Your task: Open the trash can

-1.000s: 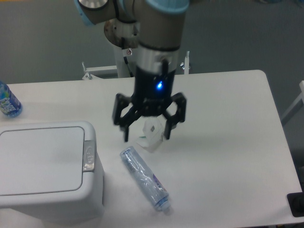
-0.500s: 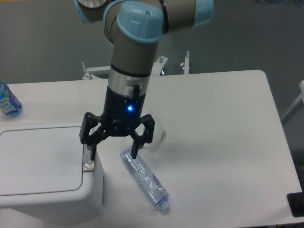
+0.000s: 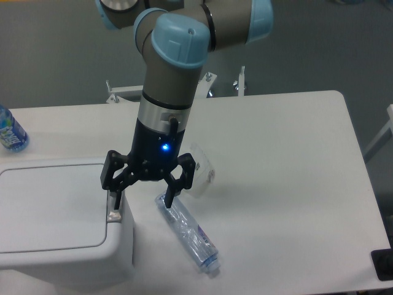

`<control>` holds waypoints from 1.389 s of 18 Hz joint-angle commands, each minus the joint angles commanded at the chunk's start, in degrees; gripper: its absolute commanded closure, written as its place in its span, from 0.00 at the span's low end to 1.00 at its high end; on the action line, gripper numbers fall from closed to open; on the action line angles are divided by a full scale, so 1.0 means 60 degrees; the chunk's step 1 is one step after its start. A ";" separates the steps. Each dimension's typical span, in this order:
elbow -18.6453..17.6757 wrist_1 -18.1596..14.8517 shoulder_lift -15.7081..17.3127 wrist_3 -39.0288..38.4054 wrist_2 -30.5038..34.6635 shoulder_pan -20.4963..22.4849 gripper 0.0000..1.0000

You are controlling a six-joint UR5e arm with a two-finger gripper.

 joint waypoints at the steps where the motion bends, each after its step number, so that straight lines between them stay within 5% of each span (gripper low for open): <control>1: -0.0015 0.0015 -0.0029 0.0000 0.0000 0.0000 0.00; 25: 0.0014 0.0015 -0.0278 -0.0015 0.0015 0.0000 0.00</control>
